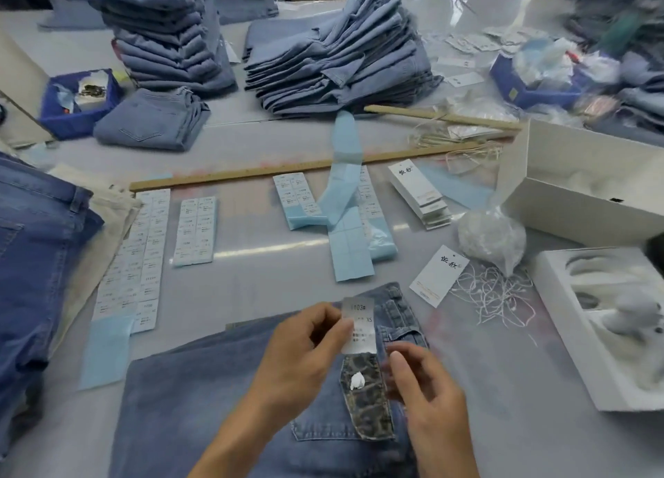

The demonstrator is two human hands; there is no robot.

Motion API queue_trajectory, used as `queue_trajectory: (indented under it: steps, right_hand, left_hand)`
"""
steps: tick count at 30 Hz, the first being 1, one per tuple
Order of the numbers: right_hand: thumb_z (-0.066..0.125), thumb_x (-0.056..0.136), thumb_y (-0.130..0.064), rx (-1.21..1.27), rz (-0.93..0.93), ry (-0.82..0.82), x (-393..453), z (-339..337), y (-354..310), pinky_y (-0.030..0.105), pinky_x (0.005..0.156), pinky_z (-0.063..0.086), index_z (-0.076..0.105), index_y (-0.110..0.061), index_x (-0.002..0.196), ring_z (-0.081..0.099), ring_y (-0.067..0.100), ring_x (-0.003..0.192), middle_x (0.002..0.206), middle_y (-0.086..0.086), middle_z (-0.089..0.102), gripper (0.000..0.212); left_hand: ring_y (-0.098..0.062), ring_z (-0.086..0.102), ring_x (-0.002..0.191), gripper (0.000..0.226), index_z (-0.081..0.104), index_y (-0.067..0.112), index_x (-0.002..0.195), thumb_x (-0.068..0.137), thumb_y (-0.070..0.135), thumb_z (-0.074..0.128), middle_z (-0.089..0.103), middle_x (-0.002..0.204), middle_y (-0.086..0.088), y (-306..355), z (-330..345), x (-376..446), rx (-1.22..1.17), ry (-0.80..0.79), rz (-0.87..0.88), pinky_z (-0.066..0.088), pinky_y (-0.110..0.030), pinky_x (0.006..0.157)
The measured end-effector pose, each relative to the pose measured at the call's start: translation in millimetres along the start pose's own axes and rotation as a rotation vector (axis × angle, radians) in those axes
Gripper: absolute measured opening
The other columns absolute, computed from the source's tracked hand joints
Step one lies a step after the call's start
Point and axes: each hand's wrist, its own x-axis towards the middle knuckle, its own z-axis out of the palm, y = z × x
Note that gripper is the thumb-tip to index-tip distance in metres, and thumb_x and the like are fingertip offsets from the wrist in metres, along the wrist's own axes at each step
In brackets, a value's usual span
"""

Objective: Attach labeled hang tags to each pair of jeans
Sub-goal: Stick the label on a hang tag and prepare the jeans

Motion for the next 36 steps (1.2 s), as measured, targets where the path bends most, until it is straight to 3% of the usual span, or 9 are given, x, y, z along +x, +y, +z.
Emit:
queue_trajectory:
  steps: [4, 9, 12, 15, 20, 23, 26, 32, 36]
  right_hand:
    - [0.074, 0.072, -0.035, 0.174, 0.065, -0.156, 15.2, -9.1, -14.9, 0.022, 0.07, 0.057, 0.078, -0.024, 0.091, 0.072, 0.012, 0.079, 0.089, 0.007, 0.077, 0.023]
    - [0.076, 0.073, -0.036, 0.037, 0.025, -0.068, 17.1, -30.3, 0.2, 0.023, 0.07, 0.057, 0.077, -0.022, 0.084, 0.069, 0.012, 0.075, 0.081, 0.005, 0.075, 0.018]
    - [0.079, 0.076, -0.02, 0.042, 0.029, 0.135, 19.1, -45.2, 11.2, 0.016, 0.061, 0.053, 0.077, -0.023, 0.076, 0.064, 0.006, 0.063, 0.07, 0.004, 0.073, 0.003]
    - [0.076, 0.08, 0.004, 0.056, 0.088, 0.385, 26.4, -70.2, 26.9, 0.017, 0.059, 0.054, 0.076, -0.017, 0.07, 0.061, 0.007, 0.058, 0.065, 0.007, 0.072, 0.024]
    - [0.073, 0.079, 0.015, 0.066, 0.149, 0.432, 36.3, -82.8, 28.2, 0.016, 0.055, 0.052, 0.07, -0.001, 0.07, 0.057, 0.005, 0.051, 0.055, 0.003, 0.065, 0.018]
    - [0.074, 0.08, 0.012, 0.09, 0.179, 0.49, 42.2, -84.8, 32.2, 0.028, 0.065, 0.055, 0.071, -0.002, 0.072, 0.059, 0.011, 0.058, 0.058, 0.005, 0.066, 0.016]
    - [0.074, 0.08, 0.011, 0.073, 0.163, 0.536, 44.0, -89.1, 34.3, 0.025, 0.062, 0.054, 0.073, -0.007, 0.069, 0.06, 0.013, 0.057, 0.061, 0.009, 0.069, 0.021]
    - [0.072, 0.082, 0.012, 0.083, 0.225, 0.58, 41.8, -104.4, 50.8, 0.02, 0.055, 0.051, 0.073, -0.012, 0.062, 0.055, 0.009, 0.05, 0.056, 0.007, 0.066, 0.031]
    - [0.074, 0.081, 0.009, 0.091, 0.212, 0.59, 40.9, -106.9, 45.8, 0.015, 0.055, 0.049, 0.073, -0.014, 0.061, 0.056, 0.003, 0.051, 0.059, 0.003, 0.069, 0.031]
  left_hand:
    - [-0.004, 0.04, 0.054, 0.02, 0.06, 0.03, 0.082, 0.099, 0.041, 0.06, 0.052, 0.062, 0.014, 7.1, 17.3, -1.3, 0.075, -0.056, 0.101, 0.032, -0.014, 0.054]
    - [-0.006, 0.048, 0.057, 0.035, 0.068, 0.03, 0.084, 0.092, 0.062, 0.056, 0.062, 0.067, 0.012, -0.2, 27.2, 9.6, 0.216, -0.179, 0.133, 0.034, -0.018, 0.054]
    - [-0.005, 0.052, 0.057, 0.03, 0.076, 0.037, 0.078, 0.089, 0.061, 0.064, 0.066, 0.066, 0.01, -10.1, 32.8, 34.6, 0.185, -0.097, 0.032, 0.036, -0.014, 0.054]
    - [-0.001, 0.055, 0.055, 0.022, 0.073, 0.033, 0.072, 0.094, 0.037, 0.069, 0.067, 0.064, 0.015, -25.4, 37.8, 84.4, 0.187, 0.172, -0.123, 0.039, -0.013, 0.053]
    - [-0.001, 0.061, 0.079, 0.012, 0.063, 0.035, 0.092, 0.094, 0.047, 0.064, 0.068, 0.092, 0.015, -33.4, 135.7, 192.2, 0.543, -0.086, -0.065, 0.044, -0.028, 0.065]
    - [-0.028, 0.05, 0.119, 0.055, 0.053, 0.013, 0.127, 0.091, 0.052, 0.067, 0.053, 0.128, -0.008, -45.2, 199.5, 235.5, 0.764, -0.182, -0.1, 0.046, -0.039, 0.089]
    - [-0.034, 0.042, 0.123, 0.073, 0.043, 0.007, 0.129, 0.083, 0.053, 0.076, 0.043, 0.134, -0.014, -63.4, 228.1, 249.3, 0.856, -0.136, -0.183, 0.041, -0.04, 0.094]
    - [-0.027, 0.06, 0.091, 0.029, 0.043, 0.015, 0.107, 0.089, 0.009, 0.065, 0.061, 0.106, -0.009, -74.0, 237.5, 242.6, 0.491, 0.063, -0.225, 0.052, -0.043, 0.074]
    - [-0.015, 0.066, 0.076, 0.031, 0.054, 0.021, 0.123, 0.096, 0.009, 0.061, 0.071, 0.103, -0.001, -57.6, 219.0, 221.1, 0.158, 0.073, -0.182, 0.056, -0.033, 0.063]
